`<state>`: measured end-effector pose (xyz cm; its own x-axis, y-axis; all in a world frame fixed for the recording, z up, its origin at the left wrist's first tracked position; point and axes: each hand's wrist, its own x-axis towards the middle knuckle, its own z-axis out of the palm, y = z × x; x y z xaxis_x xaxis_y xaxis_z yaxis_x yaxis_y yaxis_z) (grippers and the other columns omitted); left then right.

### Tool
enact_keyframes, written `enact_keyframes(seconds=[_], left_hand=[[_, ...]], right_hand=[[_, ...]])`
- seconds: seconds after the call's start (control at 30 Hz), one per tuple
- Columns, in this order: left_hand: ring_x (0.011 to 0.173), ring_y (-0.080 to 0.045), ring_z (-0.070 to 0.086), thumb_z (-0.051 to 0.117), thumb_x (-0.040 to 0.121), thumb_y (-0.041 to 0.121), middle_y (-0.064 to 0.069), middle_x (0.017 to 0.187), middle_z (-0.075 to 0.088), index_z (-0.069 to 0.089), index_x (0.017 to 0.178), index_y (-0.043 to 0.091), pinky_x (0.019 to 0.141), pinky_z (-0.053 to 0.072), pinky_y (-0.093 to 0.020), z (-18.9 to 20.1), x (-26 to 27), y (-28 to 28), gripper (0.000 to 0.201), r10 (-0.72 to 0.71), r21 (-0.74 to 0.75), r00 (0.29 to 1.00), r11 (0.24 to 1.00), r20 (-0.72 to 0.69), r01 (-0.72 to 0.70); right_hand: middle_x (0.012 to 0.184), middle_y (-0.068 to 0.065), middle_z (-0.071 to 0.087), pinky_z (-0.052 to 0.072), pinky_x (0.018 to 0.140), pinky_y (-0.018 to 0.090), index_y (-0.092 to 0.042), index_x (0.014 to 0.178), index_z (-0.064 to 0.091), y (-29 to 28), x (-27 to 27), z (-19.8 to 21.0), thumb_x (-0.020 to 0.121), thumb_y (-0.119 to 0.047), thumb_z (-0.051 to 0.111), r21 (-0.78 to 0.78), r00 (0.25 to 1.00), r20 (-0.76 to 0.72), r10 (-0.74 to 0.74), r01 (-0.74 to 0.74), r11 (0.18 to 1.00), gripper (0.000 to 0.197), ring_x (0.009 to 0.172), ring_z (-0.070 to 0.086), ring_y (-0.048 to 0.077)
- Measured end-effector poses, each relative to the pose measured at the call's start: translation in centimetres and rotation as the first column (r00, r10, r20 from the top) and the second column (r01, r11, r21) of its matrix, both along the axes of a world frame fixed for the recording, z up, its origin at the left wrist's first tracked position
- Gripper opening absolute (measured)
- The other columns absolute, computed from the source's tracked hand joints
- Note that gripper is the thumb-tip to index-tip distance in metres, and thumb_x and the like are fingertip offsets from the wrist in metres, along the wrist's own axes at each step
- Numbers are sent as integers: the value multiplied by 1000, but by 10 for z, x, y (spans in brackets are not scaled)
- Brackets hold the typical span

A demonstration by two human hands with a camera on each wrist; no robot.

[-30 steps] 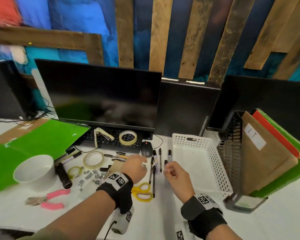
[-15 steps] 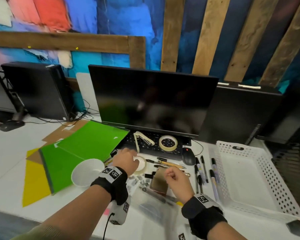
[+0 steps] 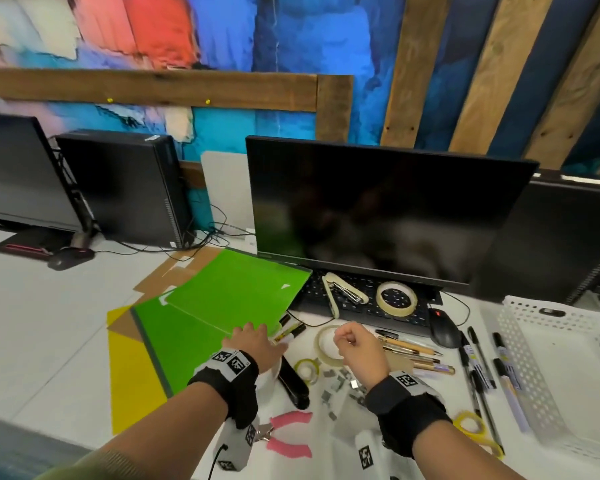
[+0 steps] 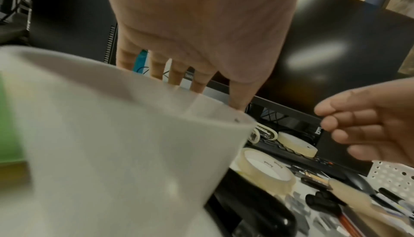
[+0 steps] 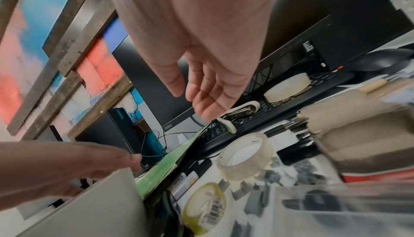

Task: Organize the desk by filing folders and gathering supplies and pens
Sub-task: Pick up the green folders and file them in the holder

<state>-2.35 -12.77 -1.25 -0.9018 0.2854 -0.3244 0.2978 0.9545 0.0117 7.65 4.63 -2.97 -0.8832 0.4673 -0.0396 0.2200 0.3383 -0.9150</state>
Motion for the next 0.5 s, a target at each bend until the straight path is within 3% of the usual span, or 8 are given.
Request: enact_keyframes(seconds=[0.17, 0.3, 0.37, 0.43, 0.5], left_hand=[[132, -32, 36, 26, 85, 72, -9, 145, 37, 33, 141, 20, 104, 35, -47, 0, -8, -4, 76, -33, 19, 997, 999, 71, 32], [132, -33, 36, 22, 89, 68, -11, 145, 37, 34, 142, 19, 106, 35, -47, -4, -23, -13, 73, -20, 120, 990, 993, 141, 3], [132, -33, 36, 20, 93, 63, -13, 145, 38, 36, 141, 18, 107, 34, -46, -5, -33, -24, 68, 13, 168, 990, 985, 138, -36], [131, -34, 35, 21, 95, 58, -15, 143, 39, 38, 140, 15, 107, 35, -46, -6, -44, -39, 64, 65, 194, 990, 977, 129, -89], [131, -34, 35, 25, 95, 55, -15, 143, 38, 38, 139, 14, 106, 35, -46, -9, -55, -58, 62, 142, 179, 982, 970, 127, -163]], right_hand=[[73, -7, 56, 45, 73, 34, -26, 71, 54, -14, -29, 2, 86, -5, 53, 11, 996, 70, 63, -64, 998, 26, 74, 52, 17], [67, 0, 54, 46, 63, 34, -20, 74, 55, -23, -53, -2, 88, -4, 52, -67, 991, 114, 65, -58, 996, 22, 66, 53, 22], [67, 3, 49, 43, 54, 27, -11, 78, 53, -28, -64, -2, 90, 1, 48, -125, 987, 140, 81, -64, 990, 18, 63, 49, 21], [70, 4, 48, 41, 51, 22, -13, 77, 52, -30, -73, -5, 90, 4, 46, -185, 980, 176, 94, -61, 981, 22, 63, 48, 18], [80, 9, 53, 44, 53, 23, -18, 76, 53, -32, -84, -11, 90, 2, 48, -212, 971, 208, 118, -73, 974, 25, 69, 50, 18]])
